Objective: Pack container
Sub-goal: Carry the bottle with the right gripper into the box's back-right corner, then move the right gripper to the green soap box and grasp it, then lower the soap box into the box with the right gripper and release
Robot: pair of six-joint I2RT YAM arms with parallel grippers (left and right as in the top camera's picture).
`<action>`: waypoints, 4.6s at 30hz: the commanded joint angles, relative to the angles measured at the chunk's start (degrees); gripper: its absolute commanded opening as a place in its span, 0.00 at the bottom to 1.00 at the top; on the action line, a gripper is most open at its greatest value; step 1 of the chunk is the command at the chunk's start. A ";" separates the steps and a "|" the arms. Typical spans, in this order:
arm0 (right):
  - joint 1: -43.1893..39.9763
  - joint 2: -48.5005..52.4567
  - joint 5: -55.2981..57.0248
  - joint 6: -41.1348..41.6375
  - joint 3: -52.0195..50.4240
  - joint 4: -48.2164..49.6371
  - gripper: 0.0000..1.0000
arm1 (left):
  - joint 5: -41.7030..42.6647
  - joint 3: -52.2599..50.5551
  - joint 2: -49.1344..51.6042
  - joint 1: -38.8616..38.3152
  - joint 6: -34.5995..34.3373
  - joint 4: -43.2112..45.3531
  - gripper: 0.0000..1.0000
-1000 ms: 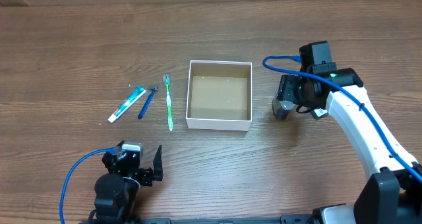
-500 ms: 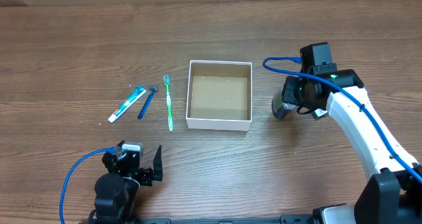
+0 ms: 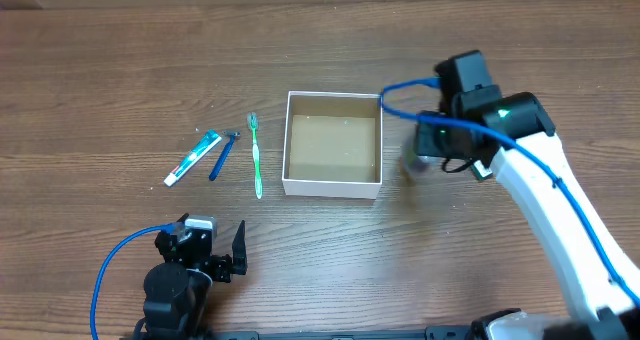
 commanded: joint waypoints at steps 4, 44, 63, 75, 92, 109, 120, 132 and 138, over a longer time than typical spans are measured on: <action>14.27 -5.31 11.45 3.82 6.97 -1.90 0.35 | 0.81 -0.33 -0.63 0.33 0.22 0.00 1.00; -5.05 2.12 8.39 6.27 5.84 -0.09 1.00 | 0.81 -0.33 -0.63 0.33 0.22 0.00 1.00; -26.01 27.74 -2.95 -19.74 -0.87 4.59 1.00 | 0.81 -0.33 -0.63 0.33 0.22 0.00 1.00; -25.59 30.80 -4.00 -20.33 -2.43 8.20 0.93 | 0.81 -0.33 -0.63 0.33 0.22 0.00 1.00; -25.29 24.22 -8.11 -8.28 -3.32 1.84 0.55 | 0.81 -0.33 -0.61 0.33 0.24 0.00 1.00; 10.05 -8.85 -8.85 -5.16 -2.45 9.94 0.48 | 0.81 -0.33 -0.61 0.28 0.24 0.00 1.00; 16.46 10.47 3.63 -3.63 -2.58 16.24 0.48 | 0.81 -0.33 -0.59 0.28 0.24 0.00 1.00; 17.14 9.79 3.06 -8.33 -2.38 14.45 0.75 | 0.81 -0.33 -0.59 0.28 0.24 0.00 1.00; 14.78 0.44 3.17 2.10 -2.38 9.18 0.88 | 0.81 -0.33 -0.59 0.28 0.24 0.00 1.00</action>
